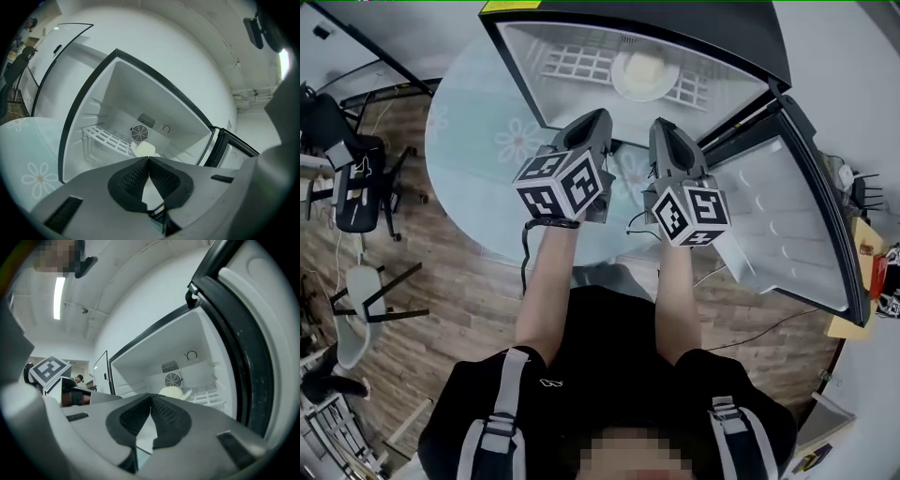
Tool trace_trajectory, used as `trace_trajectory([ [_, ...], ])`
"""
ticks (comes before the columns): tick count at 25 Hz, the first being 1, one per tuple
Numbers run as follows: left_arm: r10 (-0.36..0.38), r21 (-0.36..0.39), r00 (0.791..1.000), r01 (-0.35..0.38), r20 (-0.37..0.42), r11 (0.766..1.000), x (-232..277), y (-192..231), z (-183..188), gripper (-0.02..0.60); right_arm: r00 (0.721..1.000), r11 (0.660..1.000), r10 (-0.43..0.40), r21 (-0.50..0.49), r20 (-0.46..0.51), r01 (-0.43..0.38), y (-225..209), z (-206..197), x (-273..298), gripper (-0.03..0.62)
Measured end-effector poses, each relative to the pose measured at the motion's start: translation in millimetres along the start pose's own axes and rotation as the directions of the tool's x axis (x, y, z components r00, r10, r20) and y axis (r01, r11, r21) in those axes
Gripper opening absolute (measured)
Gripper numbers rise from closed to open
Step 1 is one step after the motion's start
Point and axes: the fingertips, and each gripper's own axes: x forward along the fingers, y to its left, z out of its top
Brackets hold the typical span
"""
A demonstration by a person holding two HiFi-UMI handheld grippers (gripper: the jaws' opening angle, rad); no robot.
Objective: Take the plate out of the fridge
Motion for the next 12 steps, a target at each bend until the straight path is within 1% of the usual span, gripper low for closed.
trace_trajectory([
  [1, -0.011, -0.007, 1.000, 0.011, -0.006, 1.000, 3, 1, 1, 0.003, 1.000, 1.000, 0.004, 0.006, 0.005, -0.004, 1, 2, 4, 0.008],
  [3, -0.038, -0.020, 0.999, 0.038, -0.022, 0.999, 9, 2, 3, 0.060, 1.000, 1.000, -0.007, 0.015, 0.009, 0.007, -1, 3, 11, 0.008],
  [6, -0.058, -0.032, 0.998, 0.057, -0.037, 0.998, 20, 6, 7, 0.061, 0.999, 0.998, -0.047, 0.035, 0.008, 0.046, -8, 3, 18, 0.008],
  [7, -0.059, -0.032, 0.997, 0.057, -0.041, 0.998, 23, 7, 8, 0.061, 0.999, 0.998, -0.049, 0.047, 0.007, 0.049, -10, 3, 20, 0.018],
  [10, -0.065, -0.026, 0.997, 0.063, -0.049, 0.998, 34, 8, 12, 0.061, 0.999, 0.995, -0.040, 0.096, 0.002, 0.040, -15, 3, 28, 0.098],
  [11, -0.064, -0.029, 0.996, 0.063, -0.056, 0.998, 37, 9, 12, 0.061, 0.999, 0.993, -0.038, 0.111, -0.004, 0.038, -16, 1, 30, 0.115],
  [12, -0.064, -0.040, 0.996, 0.061, -0.070, 0.997, 40, 12, 10, 0.061, 0.999, 0.991, -0.037, 0.124, -0.012, 0.038, -17, -2, 31, 0.115],
])
